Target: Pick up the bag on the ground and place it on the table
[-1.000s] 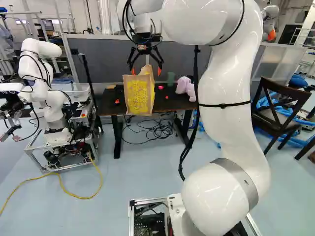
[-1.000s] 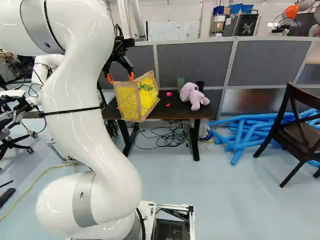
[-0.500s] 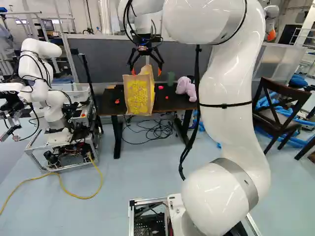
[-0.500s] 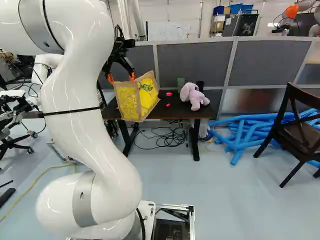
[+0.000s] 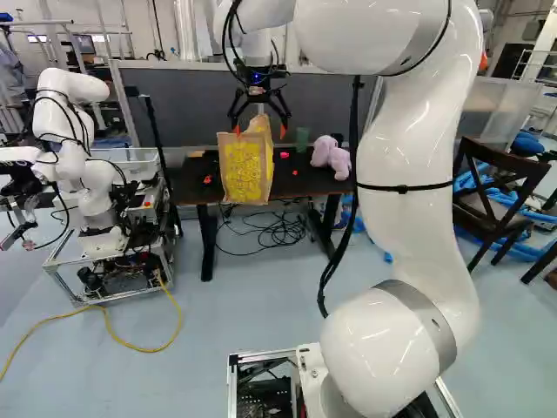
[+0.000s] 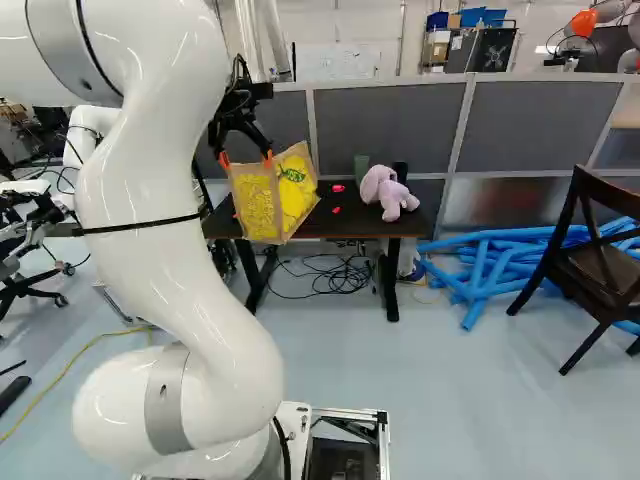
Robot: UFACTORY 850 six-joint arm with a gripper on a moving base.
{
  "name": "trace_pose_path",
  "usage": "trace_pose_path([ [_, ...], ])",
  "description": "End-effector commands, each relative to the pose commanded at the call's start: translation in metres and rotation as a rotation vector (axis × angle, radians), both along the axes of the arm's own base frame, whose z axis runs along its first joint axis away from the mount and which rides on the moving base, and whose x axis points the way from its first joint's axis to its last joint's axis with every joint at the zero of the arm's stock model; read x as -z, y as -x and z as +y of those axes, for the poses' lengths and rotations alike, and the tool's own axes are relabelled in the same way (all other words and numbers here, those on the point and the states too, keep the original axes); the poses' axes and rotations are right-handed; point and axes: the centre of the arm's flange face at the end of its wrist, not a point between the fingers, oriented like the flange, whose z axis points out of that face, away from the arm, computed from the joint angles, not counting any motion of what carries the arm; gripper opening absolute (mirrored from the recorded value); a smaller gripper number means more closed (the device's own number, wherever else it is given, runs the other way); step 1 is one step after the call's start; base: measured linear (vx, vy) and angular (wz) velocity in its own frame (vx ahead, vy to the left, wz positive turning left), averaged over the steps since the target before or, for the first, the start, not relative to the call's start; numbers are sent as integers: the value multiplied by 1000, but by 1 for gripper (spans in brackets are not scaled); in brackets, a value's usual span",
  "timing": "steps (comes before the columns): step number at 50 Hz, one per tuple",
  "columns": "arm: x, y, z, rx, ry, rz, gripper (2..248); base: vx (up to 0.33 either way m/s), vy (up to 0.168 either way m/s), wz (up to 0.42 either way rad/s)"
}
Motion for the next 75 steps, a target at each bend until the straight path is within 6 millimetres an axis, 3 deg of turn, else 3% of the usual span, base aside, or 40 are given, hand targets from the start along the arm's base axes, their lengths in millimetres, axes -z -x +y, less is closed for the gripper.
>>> trace_pose_path([
  [42,52,18,-33,-52,-59,-183,247,0,0,0],
  [75,114,59,-73,-102,-95,-411,247,0,0,0],
])
